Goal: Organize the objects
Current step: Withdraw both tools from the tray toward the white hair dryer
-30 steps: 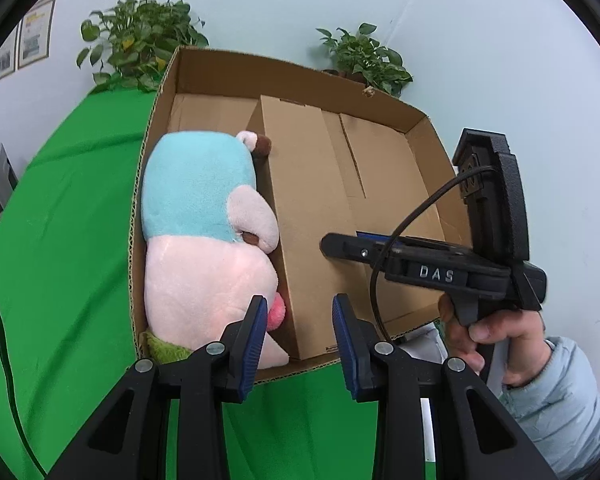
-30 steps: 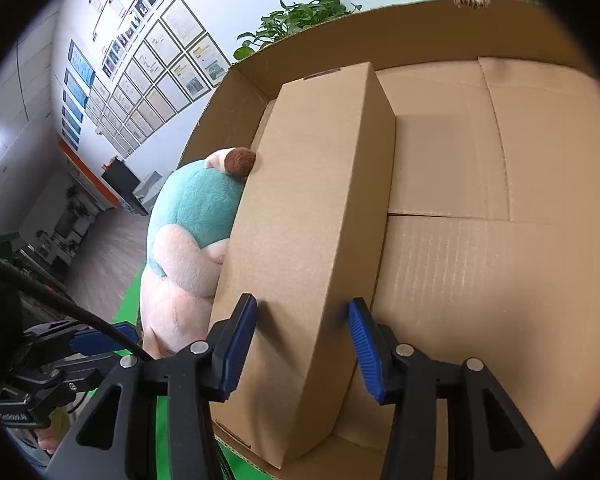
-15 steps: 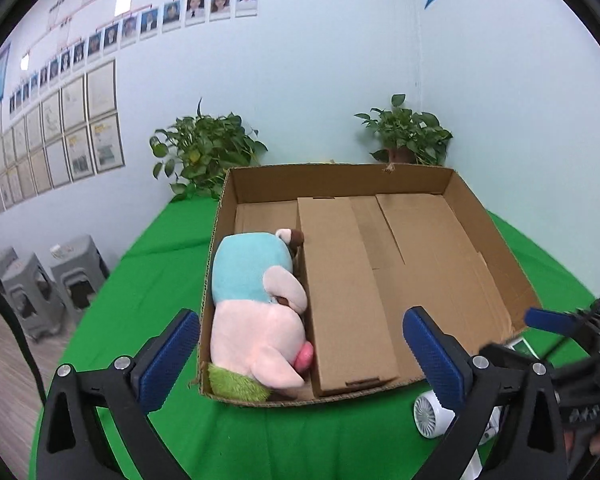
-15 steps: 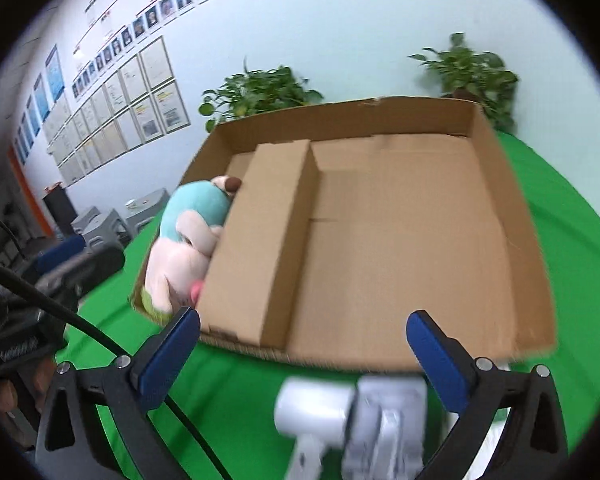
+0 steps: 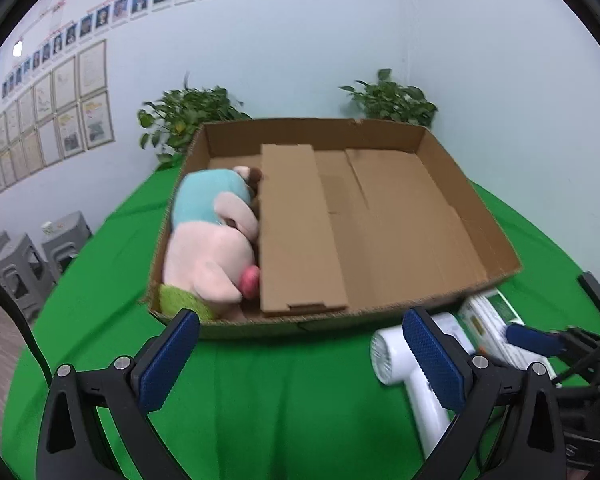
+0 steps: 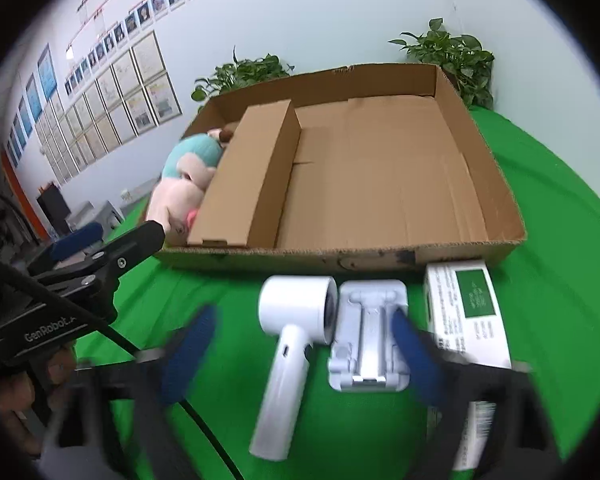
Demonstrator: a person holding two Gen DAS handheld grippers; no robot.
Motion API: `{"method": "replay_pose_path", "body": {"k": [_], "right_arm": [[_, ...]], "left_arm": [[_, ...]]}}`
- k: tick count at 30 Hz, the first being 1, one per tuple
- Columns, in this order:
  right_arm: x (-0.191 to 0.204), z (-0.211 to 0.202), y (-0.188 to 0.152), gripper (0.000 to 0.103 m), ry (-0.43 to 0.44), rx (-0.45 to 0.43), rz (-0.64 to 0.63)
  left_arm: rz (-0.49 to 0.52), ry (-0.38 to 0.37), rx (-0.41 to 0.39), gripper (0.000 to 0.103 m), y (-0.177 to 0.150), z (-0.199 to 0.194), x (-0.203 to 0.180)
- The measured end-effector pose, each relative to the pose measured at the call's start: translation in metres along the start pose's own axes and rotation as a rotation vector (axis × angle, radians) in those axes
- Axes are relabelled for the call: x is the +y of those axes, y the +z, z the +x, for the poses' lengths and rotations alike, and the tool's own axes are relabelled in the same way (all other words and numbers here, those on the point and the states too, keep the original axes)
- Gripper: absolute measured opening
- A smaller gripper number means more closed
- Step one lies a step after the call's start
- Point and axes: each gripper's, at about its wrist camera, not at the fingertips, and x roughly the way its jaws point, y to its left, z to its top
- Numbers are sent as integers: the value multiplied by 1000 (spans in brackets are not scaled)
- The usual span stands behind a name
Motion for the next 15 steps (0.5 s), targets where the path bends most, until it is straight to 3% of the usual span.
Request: {"method": "replay_pose_path", "body": {"k": [1,2,3,5,7,8,10,11,12,13,15], "right_arm": [[0,3,-1,46,-17,4,-12],[0,4,-3,29,-22,13,-20],[0,6,-4,19,-22,20,-22],[0,6,-6,18,-31,25,-31],[2,3,-7,18,-23,15,-41],[4,2,-7,20,-14,9,-43],[7,-2,-6,45,-11,-12,-51],[8,-4,-6,73,-14,-24,-55],[8,-6,-7,84,-11,-37,-51],[8,-8,-8,84,-6,-47,-45],[7,-9,-9,84,-2,-39,-44]], "left_arm": [[-10,-12,4,100,-2,0,1],[-20,-22,7,98,-4,0,2],[-26,-29,16,90,-5,0,3],[-26,-35,40,65,-9,4,3],[-19,-50,67,26,-11,9,4],[-17,-58,82,21,-12,11,4],[-18,-66,80,22,-14,11,4],[-30,-66,68,25,-15,10,5],[-47,-71,62,44,-15,8,7],[-66,-82,58,75,-14,7,10],[-122,-123,30,91,-15,4,18]]}}
